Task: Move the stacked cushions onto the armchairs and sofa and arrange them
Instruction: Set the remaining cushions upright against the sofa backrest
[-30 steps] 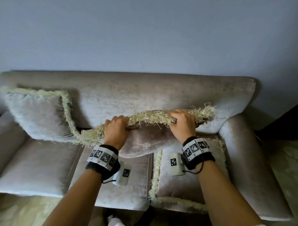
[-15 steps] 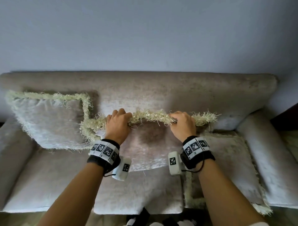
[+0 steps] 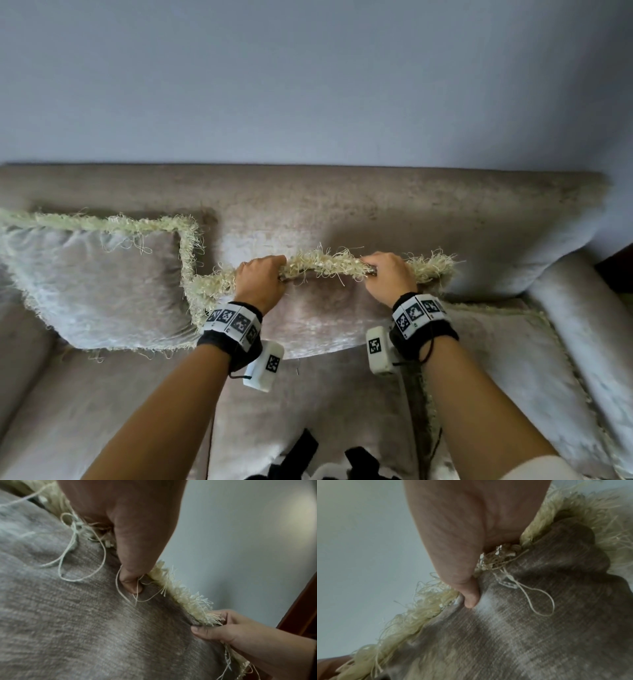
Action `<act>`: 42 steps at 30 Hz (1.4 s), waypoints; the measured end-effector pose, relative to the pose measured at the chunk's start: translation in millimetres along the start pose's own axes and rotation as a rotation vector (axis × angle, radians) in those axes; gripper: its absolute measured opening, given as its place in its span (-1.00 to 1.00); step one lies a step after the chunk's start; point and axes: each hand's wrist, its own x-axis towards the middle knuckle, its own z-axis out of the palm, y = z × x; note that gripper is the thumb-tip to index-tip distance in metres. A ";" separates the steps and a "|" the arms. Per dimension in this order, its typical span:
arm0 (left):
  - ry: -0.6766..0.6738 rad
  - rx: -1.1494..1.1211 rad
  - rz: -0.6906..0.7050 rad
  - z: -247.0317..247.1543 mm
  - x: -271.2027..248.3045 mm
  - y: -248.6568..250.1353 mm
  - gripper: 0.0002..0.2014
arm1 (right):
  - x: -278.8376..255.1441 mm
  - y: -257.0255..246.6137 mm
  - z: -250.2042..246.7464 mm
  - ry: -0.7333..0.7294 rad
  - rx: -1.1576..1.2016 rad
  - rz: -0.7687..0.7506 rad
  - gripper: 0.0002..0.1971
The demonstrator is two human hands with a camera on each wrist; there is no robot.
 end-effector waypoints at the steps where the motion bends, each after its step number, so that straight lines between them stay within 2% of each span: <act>1: -0.025 -0.018 -0.014 2.9 7.1 -3.4 -0.83 | 8.0 1.0 5.2 -0.017 -0.007 0.000 -0.61; 7: -0.098 -0.017 0.000 15.5 51.9 -12.9 -0.93 | 45.7 11.8 28.9 -0.089 -0.063 0.074 -0.49; 12: -0.166 0.017 -0.003 38.7 80.9 -22.4 -0.84 | 68.6 20.4 54.2 -0.132 -0.070 0.141 -0.44; 15: -0.162 0.001 0.008 44.8 93.1 -30.1 -0.85 | 83.1 23.2 61.4 -0.118 -0.101 0.127 -0.46; 18: -0.113 -0.024 0.020 45.4 108.9 -33.5 -0.96 | 103.0 22.8 62.4 -0.056 -0.155 0.098 -0.50; 21: -0.038 -0.008 0.007 55.1 116.5 -41.2 -0.85 | 114.4 21.2 70.5 -0.019 -0.174 0.076 -0.56; 25: -0.002 -0.034 -0.020 70.1 119.3 -51.3 -0.77 | 116.3 23.4 90.8 0.029 -0.198 0.058 -0.60; 28: 0.075 -0.051 0.052 81.4 118.4 -53.4 -0.68 | 118.1 28.4 98.2 0.095 -0.168 0.048 -0.62; 30: 0.091 -0.041 0.079 88.8 114.4 -53.3 -0.51 | 118.3 32.4 101.2 0.150 -0.124 0.045 -0.64; 33: 0.008 -0.141 0.110 98.2 104.1 -51.9 -0.25 | 117.0 34.6 102.9 0.165 -0.093 0.051 -0.60; 35: -0.086 -0.254 0.116 102.3 97.0 -49.2 -0.16 | 115.2 36.5 104.0 0.057 -0.132 0.083 -0.48; 38: -0.215 -0.188 0.132 109.7 88.1 -47.0 -0.21 | 110.3 41.1 109.9 -0.050 -0.164 0.123 -0.34; 42: -0.235 -0.116 0.143 113.7 87.1 -49.7 -0.29 | 104.3 39.2 118.1 -0.078 -0.186 0.050 -0.37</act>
